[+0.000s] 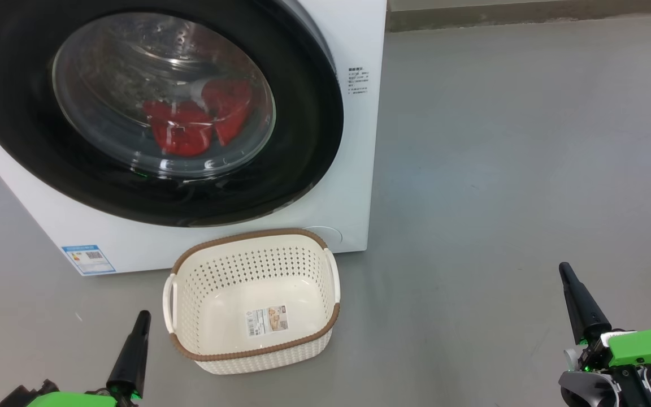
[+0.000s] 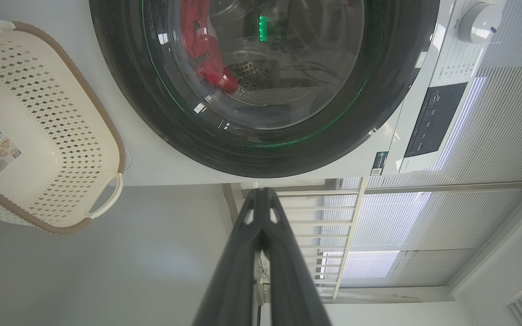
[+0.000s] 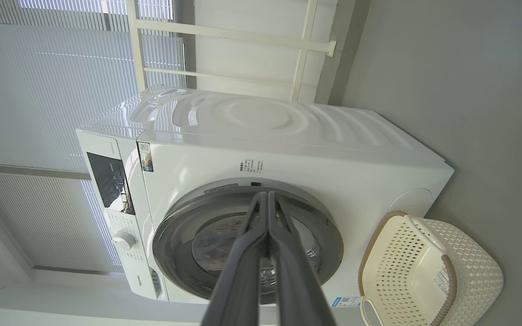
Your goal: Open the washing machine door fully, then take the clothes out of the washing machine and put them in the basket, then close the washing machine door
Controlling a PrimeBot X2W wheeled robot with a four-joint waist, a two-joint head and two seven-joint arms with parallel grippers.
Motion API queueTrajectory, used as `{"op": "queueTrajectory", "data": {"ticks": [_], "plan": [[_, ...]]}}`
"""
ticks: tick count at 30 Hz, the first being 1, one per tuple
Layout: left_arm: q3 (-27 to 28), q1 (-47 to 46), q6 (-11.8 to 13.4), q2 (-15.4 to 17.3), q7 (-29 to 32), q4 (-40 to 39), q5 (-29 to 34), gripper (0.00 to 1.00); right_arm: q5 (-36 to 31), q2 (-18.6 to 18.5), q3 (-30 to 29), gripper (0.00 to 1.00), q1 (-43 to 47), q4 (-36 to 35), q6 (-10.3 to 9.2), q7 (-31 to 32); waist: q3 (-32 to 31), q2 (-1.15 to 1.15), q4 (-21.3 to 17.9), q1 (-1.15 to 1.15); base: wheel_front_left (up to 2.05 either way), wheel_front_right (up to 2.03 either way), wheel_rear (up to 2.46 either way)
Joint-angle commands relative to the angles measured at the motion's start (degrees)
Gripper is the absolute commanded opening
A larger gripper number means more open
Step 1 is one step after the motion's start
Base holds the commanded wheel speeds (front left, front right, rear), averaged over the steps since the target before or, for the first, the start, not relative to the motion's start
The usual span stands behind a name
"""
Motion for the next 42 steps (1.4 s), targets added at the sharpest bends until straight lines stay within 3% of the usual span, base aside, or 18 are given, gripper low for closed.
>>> {"op": "queueTrajectory", "data": {"ticks": [1, 42], "plan": [[2.0, -2.3, -0.4, 0.5, 0.2, -1.2, -0.4, 0.0, -0.5, -0.7, 1.1, 0.0, -2.5, -1.4, 0.03, 0.3, 0.0, 0.0, 0.0, 0.0, 0.0, 0.0, 0.0], [2.0, -2.3, -0.4, 0.5, 0.2, -1.2, -0.4, 0.0, -0.5, -0.7, 1.1, 0.0, -2.5, -1.4, 0.03, 0.3, 0.0, 0.0, 0.0, 0.0, 0.0, 0.0, 0.0]]}}
